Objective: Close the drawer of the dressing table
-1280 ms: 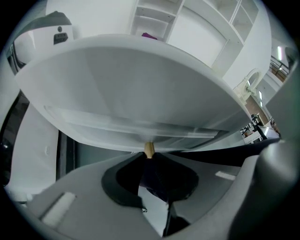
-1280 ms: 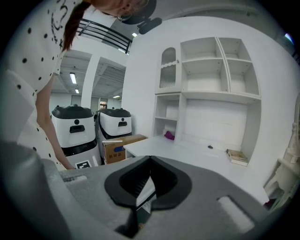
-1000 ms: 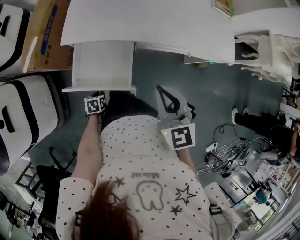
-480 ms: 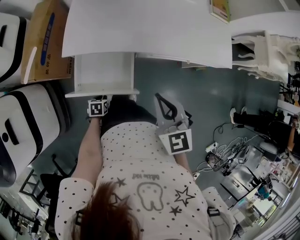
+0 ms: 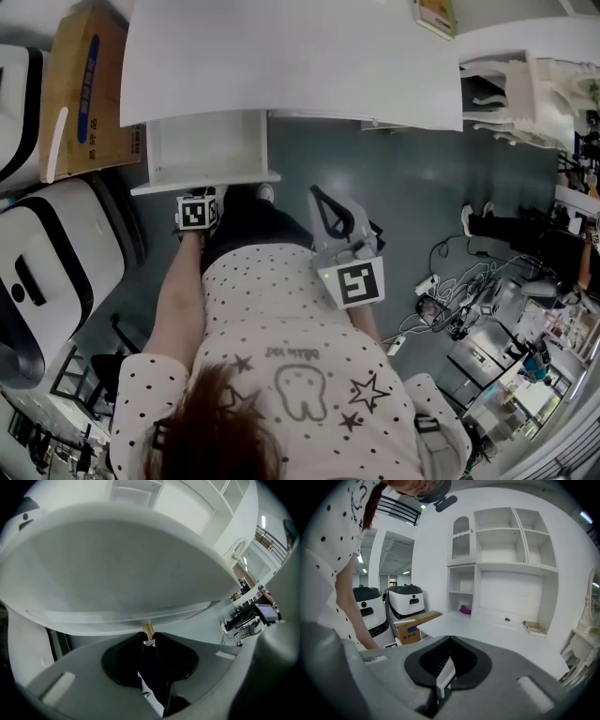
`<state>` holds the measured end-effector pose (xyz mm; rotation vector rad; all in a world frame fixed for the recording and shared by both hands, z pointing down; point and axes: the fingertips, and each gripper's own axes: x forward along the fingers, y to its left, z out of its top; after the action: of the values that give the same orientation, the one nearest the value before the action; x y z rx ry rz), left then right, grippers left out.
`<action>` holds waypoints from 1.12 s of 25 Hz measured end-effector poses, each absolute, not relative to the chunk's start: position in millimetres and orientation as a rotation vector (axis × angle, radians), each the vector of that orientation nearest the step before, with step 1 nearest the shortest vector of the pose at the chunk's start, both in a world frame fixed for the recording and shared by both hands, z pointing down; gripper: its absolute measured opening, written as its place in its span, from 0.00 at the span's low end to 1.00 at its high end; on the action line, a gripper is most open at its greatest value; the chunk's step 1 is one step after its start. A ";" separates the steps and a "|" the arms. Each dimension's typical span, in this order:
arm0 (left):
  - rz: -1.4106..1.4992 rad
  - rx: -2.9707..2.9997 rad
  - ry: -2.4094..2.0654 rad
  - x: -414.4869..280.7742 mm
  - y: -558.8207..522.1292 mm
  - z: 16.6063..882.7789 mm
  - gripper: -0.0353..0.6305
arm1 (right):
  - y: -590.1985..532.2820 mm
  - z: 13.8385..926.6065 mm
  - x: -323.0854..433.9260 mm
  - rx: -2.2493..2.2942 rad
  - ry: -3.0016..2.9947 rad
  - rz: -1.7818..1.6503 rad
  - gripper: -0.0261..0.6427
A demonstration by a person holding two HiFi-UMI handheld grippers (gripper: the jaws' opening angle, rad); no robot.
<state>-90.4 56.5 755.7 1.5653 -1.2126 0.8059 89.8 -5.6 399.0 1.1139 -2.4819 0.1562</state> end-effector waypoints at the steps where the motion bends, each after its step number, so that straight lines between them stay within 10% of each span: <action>1: 0.808 1.567 -1.213 -90.9 54.3 754.8 0.17 | -6.0 399.4 88.0 1.112 -2.481 0.163 0.03; 28: 0.800 1.623 -1.164 -96.5 9.1 753.9 0.17 | -8.5 416.0 48.3 1.133 -2.444 0.249 0.03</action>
<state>-96.5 9.1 753.9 1.6235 -1.1640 0.8005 48.3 -8.5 416.0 1.1334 -2.4444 0.2495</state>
